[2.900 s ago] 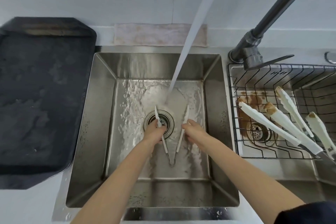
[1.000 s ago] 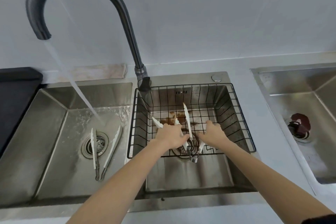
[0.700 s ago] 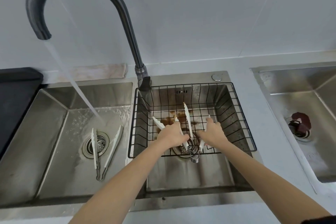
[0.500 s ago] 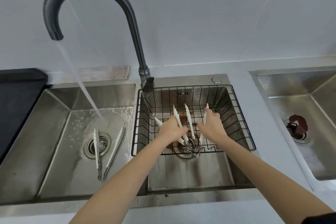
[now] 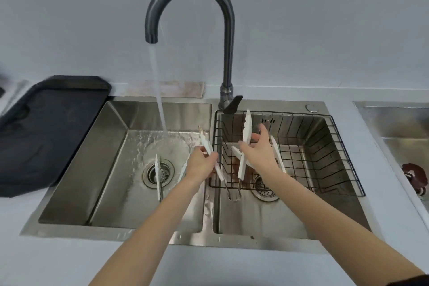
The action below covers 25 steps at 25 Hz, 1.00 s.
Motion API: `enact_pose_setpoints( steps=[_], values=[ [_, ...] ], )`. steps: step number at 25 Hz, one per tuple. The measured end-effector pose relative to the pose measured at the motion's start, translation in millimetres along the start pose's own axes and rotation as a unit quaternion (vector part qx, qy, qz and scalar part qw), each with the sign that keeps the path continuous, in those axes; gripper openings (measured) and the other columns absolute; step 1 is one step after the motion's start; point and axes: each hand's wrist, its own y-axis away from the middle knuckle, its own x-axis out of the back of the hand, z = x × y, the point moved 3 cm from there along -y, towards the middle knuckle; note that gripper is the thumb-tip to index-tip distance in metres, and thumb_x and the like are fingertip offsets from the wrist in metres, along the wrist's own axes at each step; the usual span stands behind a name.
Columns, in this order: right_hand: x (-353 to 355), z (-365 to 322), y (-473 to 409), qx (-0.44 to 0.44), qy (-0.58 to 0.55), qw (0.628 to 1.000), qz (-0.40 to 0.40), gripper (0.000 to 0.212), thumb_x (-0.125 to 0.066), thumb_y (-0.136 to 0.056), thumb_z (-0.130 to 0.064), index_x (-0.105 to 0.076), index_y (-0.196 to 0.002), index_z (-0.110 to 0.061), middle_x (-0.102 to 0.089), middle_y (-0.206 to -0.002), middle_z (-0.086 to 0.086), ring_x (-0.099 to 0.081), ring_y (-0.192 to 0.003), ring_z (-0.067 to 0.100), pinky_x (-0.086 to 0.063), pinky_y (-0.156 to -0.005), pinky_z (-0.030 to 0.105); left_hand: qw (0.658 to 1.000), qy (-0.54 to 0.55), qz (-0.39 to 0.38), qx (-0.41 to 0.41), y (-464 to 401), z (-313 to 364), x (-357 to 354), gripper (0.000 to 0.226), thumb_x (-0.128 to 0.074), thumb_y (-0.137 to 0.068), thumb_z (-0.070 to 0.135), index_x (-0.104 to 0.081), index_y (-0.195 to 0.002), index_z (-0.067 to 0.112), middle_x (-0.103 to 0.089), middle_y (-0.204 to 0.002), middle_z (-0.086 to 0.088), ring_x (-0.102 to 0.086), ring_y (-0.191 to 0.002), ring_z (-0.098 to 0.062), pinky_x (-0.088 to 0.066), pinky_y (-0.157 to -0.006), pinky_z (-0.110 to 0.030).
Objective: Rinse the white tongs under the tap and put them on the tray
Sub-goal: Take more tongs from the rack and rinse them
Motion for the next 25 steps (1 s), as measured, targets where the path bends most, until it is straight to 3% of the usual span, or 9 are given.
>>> enact_pose_setpoints(
  steps=[3,6,8,11,13,16,19,22,25],
  values=[
    [-42,-6,-1,-0.078,-0.130,0.987,-0.048,0.061,-0.056,-0.090,-0.019,-0.030,-0.145,-0.012,-0.058,-0.110,0.005,-0.058,-0.096,0.020,-0.049,-0.097,0.041,1.000,0.009,0.003,0.012,1,-16,36,0.016,-0.047,-0.093,0.015,-0.042,-0.106,0.008,-0.052,-0.087,-0.004,-0.051,-0.062,-0.008,-0.046,-0.043,-0.013],
    [-84,-15,1,-0.121,-0.280,0.948,-0.089,0.019,-0.055,-0.091,-0.014,-0.055,-0.109,-0.007,-0.056,-0.082,0.003,-0.055,-0.071,0.013,-0.051,-0.068,0.026,0.999,0.020,0.011,0.028,-3,-33,72,0.015,-0.047,-0.092,0.011,-0.043,-0.106,0.009,-0.055,-0.089,-0.005,-0.055,-0.065,-0.010,-0.048,-0.042,-0.013],
    [-108,-21,0,-0.125,-0.294,0.942,-0.099,0.007,-0.054,-0.092,-0.014,-0.056,-0.097,-0.009,-0.056,-0.080,0.002,-0.057,-0.070,0.012,-0.049,-0.065,0.023,0.999,0.033,0.023,0.037,-9,-40,96,0.018,-0.047,-0.091,0.009,-0.044,-0.109,0.007,-0.056,-0.092,-0.008,-0.057,-0.064,-0.012,-0.051,-0.043,-0.014],
    [-140,-27,-7,-0.129,-0.283,0.945,-0.103,0.011,-0.051,-0.093,-0.013,-0.054,-0.102,-0.008,-0.060,-0.086,0.002,-0.062,-0.078,0.012,-0.052,-0.071,0.023,0.997,0.055,0.038,0.042,-22,-49,130,0.028,-0.050,-0.089,0.008,-0.046,-0.116,0.003,-0.056,-0.091,-0.008,-0.059,-0.075,-0.022,-0.060,-0.067,-0.031],
    [-161,-30,-13,-0.148,-0.299,0.937,-0.105,0.012,-0.048,-0.094,-0.011,-0.056,-0.103,-0.007,-0.061,-0.089,0.003,-0.062,-0.081,0.013,-0.052,-0.073,0.024,0.996,0.071,0.043,0.042,-33,-54,152,0.027,-0.050,-0.089,0.007,-0.048,-0.115,0.003,-0.053,-0.080,-0.003,-0.059,-0.082,-0.025,-0.057,-0.081,-0.044],
    [-189,-37,-22,-0.175,-0.329,0.922,-0.110,0.031,-0.042,-0.095,-0.012,-0.051,-0.122,0.002,-0.064,-0.103,0.009,-0.064,-0.094,0.020,-0.052,-0.084,0.032,0.995,0.095,0.031,0.015,-44,-52,181,0.015,-0.051,-0.089,0.007,-0.049,-0.104,0.008,-0.048,-0.077,-0.001,-0.060,-0.078,-0.022,-0.055,-0.073,-0.035],
    [-216,-45,-33,-0.199,-0.358,0.904,-0.121,0.027,-0.034,-0.097,-0.013,-0.051,-0.112,0.001,-0.058,-0.125,0.017,-0.058,-0.114,0.026,-0.047,-0.095,0.037,0.996,0.088,0.020,-0.028,-56,-44,208,0.015,-0.057,-0.089,0.013,-0.050,-0.102,0.013,-0.049,-0.078,0.001,-0.057,-0.067,-0.009,-0.054,-0.055,-0.016],
    [-239,-48,-45,-0.221,-0.400,0.879,-0.138,0.028,-0.033,-0.097,-0.013,-0.052,-0.110,0.002,-0.061,-0.106,0.013,-0.060,-0.103,0.024,-0.050,-0.086,0.034,0.995,0.076,0.024,-0.062,-71,-35,228,0.018,-0.061,-0.087,0.017,-0.052,-0.103,0.017,-0.047,-0.075,0.004,-0.055,-0.067,-0.008,-0.051,-0.051,-0.014],
    [-255,-44,-57,-0.254,-0.423,0.862,-0.111,0.026,-0.033,-0.097,-0.012,-0.048,-0.077,-0.006,-0.050,-0.076,0.008,-0.058,-0.075,0.020,-0.050,-0.077,0.033,0.995,0.060,0.018,-0.078,-85,-27,237,0.019,-0.062,-0.086,0.020,-0.054,-0.102,0.017,-0.048,-0.075,0.006,-0.054,-0.068,-0.010,-0.051,-0.063,-0.025]
  ],
)
